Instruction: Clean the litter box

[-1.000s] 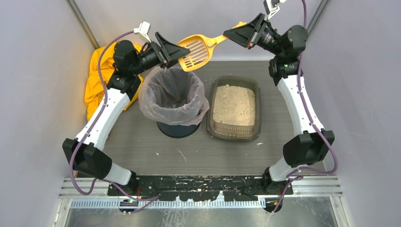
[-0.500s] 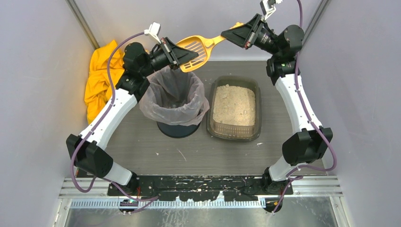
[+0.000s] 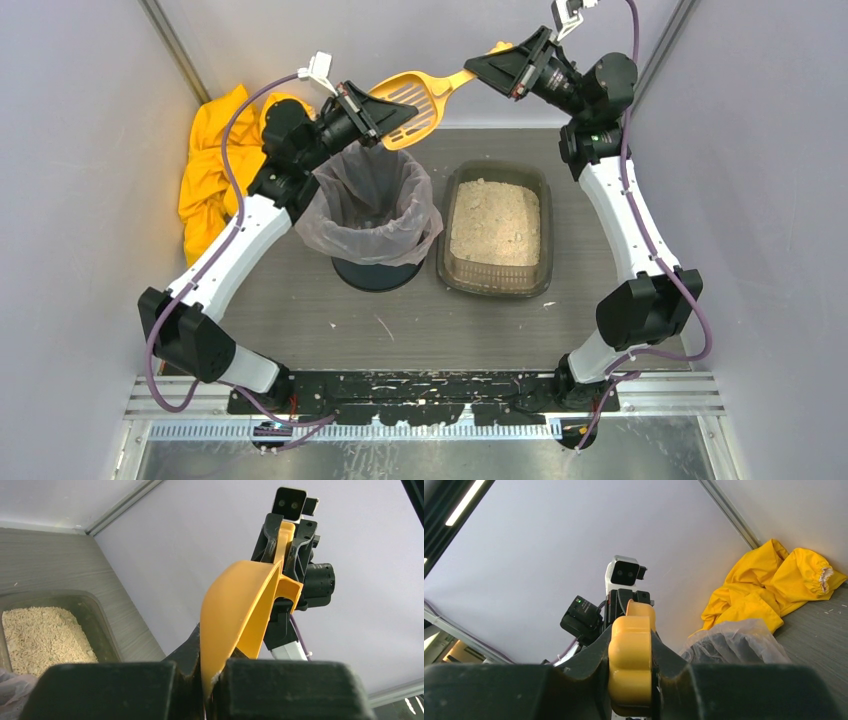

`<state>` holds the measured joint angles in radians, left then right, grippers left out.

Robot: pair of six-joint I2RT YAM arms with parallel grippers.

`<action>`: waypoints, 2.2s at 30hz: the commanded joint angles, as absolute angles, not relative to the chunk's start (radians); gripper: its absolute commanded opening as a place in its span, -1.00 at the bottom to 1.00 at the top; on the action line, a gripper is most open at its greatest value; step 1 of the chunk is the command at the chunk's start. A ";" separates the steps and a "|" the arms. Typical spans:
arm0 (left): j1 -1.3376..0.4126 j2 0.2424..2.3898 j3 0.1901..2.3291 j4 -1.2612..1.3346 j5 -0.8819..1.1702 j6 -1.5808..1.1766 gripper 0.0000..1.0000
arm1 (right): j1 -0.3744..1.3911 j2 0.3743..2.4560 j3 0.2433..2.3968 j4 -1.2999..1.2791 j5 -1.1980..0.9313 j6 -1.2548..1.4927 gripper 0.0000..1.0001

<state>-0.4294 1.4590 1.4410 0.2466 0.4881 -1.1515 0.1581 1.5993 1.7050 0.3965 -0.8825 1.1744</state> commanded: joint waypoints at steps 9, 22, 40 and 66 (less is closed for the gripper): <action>-0.516 1.488 1.468 0.359 0.395 -1.116 -1.00 | 0.166 1.597 1.730 0.488 -0.827 1.158 -0.97; -0.488 1.452 1.487 0.240 0.414 -1.009 0.98 | 0.115 1.603 1.783 0.300 -0.787 1.031 -0.99; -0.259 1.363 1.567 -0.101 0.380 -0.751 0.97 | -0.139 1.541 1.674 -0.416 -0.412 0.387 -0.99; -0.259 1.387 1.516 -0.172 0.312 -0.702 0.93 | 0.057 1.591 1.260 -0.014 -0.161 0.268 -0.99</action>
<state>-0.2604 1.4528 1.5291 -0.1993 0.3302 -0.7242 0.0387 1.5719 1.2743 -0.1761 -0.2535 0.3099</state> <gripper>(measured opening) 0.964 0.273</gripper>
